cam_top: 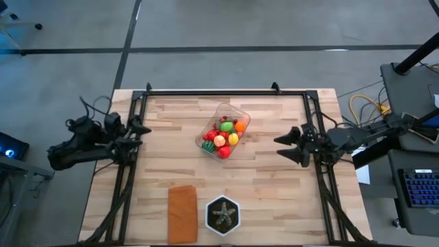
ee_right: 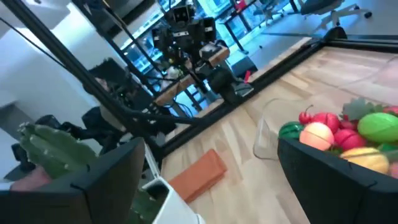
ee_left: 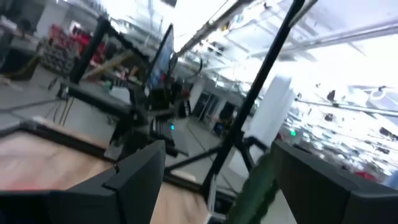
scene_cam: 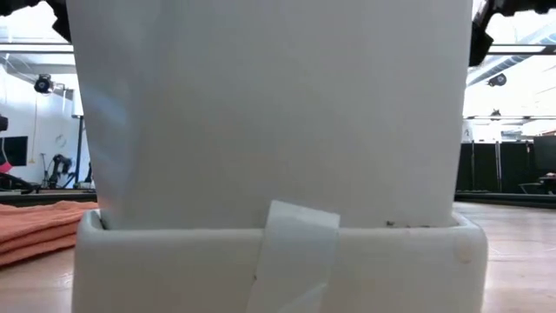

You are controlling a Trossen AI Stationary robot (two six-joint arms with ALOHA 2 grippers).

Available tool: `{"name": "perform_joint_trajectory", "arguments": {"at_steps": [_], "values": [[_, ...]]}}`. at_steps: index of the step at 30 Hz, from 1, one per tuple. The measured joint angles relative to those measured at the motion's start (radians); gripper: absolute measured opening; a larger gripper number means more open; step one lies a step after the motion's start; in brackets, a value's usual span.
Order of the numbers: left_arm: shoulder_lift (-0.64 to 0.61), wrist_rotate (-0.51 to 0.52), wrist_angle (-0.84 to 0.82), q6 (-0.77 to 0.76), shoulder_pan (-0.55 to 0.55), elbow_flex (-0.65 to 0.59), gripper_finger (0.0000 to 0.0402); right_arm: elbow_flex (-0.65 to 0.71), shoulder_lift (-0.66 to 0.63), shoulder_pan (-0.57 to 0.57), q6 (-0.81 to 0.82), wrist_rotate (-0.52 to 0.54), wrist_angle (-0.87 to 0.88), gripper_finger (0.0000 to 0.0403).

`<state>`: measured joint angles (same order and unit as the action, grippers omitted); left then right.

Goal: Pick and placing Produce into tupperware
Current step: Return to Home Position

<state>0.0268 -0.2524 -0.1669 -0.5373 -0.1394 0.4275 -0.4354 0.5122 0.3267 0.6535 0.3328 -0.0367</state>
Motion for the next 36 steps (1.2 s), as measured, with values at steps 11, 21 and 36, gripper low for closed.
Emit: {"name": "perform_joint_trajectory", "arguments": {"at_steps": [11, 21, 36], "values": [[0.002, 0.053, 0.015, 0.028, 0.0, -0.021, 0.0277, 0.272, -0.188, 0.0, -0.115, -0.11, -0.309, 0.0359], [0.002, 0.071, 0.01, 0.079, 0.0, -0.025, 0.0277, 0.427, -0.243, 0.0, -0.123, -0.128, -0.418, 0.0359], [0.002, -0.101, -0.07, 0.239, 0.0, -0.025, 0.0276, 0.426, -0.369, 0.0, -0.129, -0.231, -0.178, 0.0359]]}}
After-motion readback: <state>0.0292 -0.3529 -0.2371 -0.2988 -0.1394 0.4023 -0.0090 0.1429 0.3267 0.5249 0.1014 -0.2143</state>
